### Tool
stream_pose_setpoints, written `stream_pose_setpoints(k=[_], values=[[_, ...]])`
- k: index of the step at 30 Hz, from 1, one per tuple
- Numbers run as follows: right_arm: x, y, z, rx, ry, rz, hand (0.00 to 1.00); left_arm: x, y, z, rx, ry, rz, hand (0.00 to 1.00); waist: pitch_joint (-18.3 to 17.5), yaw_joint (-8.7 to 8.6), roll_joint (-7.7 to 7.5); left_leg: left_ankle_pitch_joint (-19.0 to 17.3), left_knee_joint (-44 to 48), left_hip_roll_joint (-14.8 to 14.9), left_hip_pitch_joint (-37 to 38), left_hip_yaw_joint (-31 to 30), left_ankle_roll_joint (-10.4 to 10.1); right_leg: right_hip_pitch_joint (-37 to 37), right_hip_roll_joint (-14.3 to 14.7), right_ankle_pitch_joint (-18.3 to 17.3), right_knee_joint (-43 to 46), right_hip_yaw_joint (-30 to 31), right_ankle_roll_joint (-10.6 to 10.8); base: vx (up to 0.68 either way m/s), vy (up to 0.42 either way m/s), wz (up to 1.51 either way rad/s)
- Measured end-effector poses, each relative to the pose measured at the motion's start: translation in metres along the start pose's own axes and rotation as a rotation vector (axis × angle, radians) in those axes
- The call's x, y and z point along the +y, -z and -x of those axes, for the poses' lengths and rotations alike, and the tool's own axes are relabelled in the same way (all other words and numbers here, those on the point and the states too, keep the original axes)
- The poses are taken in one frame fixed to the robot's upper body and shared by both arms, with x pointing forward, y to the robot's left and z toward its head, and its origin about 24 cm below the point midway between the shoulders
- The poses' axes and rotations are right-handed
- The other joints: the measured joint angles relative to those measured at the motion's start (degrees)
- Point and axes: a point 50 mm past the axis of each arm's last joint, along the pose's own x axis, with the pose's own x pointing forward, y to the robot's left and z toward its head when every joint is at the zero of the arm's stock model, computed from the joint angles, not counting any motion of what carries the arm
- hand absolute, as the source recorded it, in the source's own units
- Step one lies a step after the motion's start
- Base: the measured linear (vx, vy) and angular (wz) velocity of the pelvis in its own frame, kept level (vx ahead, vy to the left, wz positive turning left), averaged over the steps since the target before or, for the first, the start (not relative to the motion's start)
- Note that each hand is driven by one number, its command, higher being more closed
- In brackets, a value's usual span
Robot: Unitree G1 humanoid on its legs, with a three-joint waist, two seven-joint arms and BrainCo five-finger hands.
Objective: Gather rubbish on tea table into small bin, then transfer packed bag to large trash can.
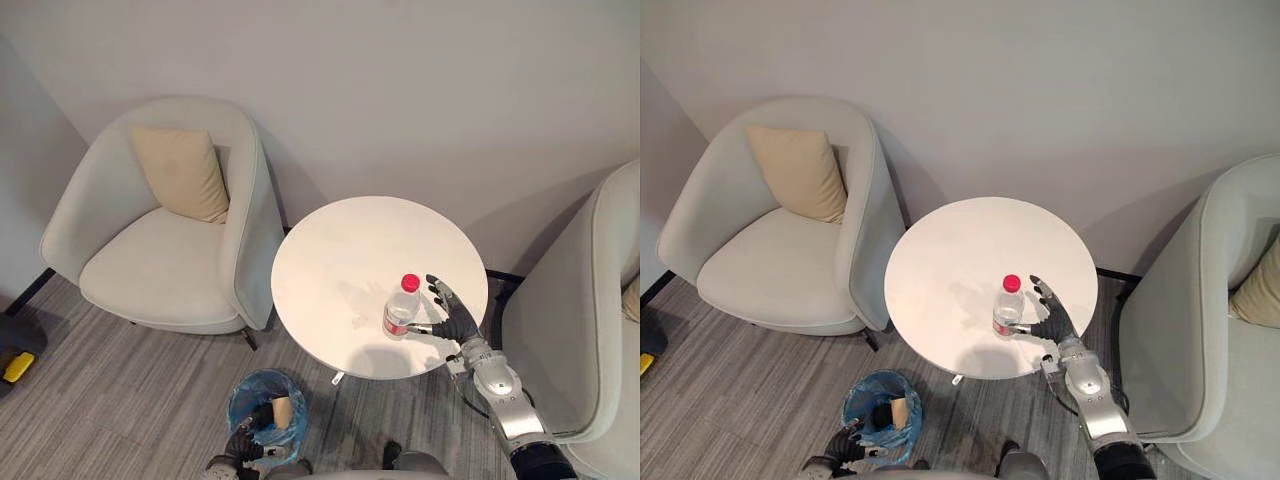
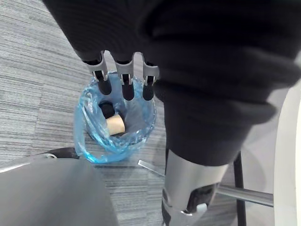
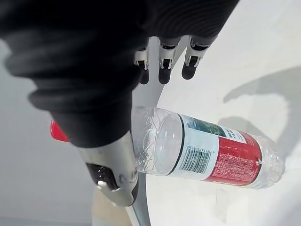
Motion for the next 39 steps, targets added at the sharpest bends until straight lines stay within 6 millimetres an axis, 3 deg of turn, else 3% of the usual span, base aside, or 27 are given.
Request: stream_pose_setpoints(k=[7,15,24,25,39], values=[[0.003,0.01,-0.002,0.05,-0.003,-0.01,0.0,-0.001,-0.003,-0.001,-0.013,0.004,0.0,0.0,0.78,0.03,0.71,0.09,0.89,-0.53,-1.56,-1.46,0.08,-0.83,-0.82,-0.61,1.04,-1.32,0.12,0.0,-0.006,0.11],[-0.002,-0.003,-0.023,0.017,0.028,-0.007,0.0,0.0,-0.014,-0.003,-0.052,0.007,-0.017,0.0,4.07,0.17,1.16,0.09,2.45,-1.3,-3.57,-2.07,0.08,-2.87,-1.75,-1.08,2.52,-1.79,0.42,0.01,-0.002,0.04],[-0.002,-0.024,-0.048,-0.034,0.045,-0.017,0.0,0.002,-0.03,-0.006,-0.104,0.002,-0.011,0.0,6.8,1.51,1.34,-0.01,4.64,-1.57,-7.36,-2.34,0.12,-5.63,-2.21,-1.12,3.88,-2.03,0.34,-0.04,-0.01,0.03],[-0.002,-0.028,-0.051,-0.048,0.045,-0.014,1.0,0.002,-0.031,-0.007,-0.107,0.002,-0.012,0.0,7.04,1.56,1.44,-0.03,5.05,-1.59,-7.97,-2.44,0.14,-6.17,-2.26,-1.09,3.98,-2.17,0.31,-0.06,-0.016,0.07],[0.007,-0.048,-0.066,-0.098,0.02,-0.002,1.0,0.001,-0.042,-0.009,-0.137,0.005,-0.005,0.0,8.74,1.65,1.86,-0.38,6.75,-1.55,-9.66,-2.51,0.34,-7.55,-2.56,-1.01,4.75,-2.14,0.21,0.0,-0.003,0.01]])
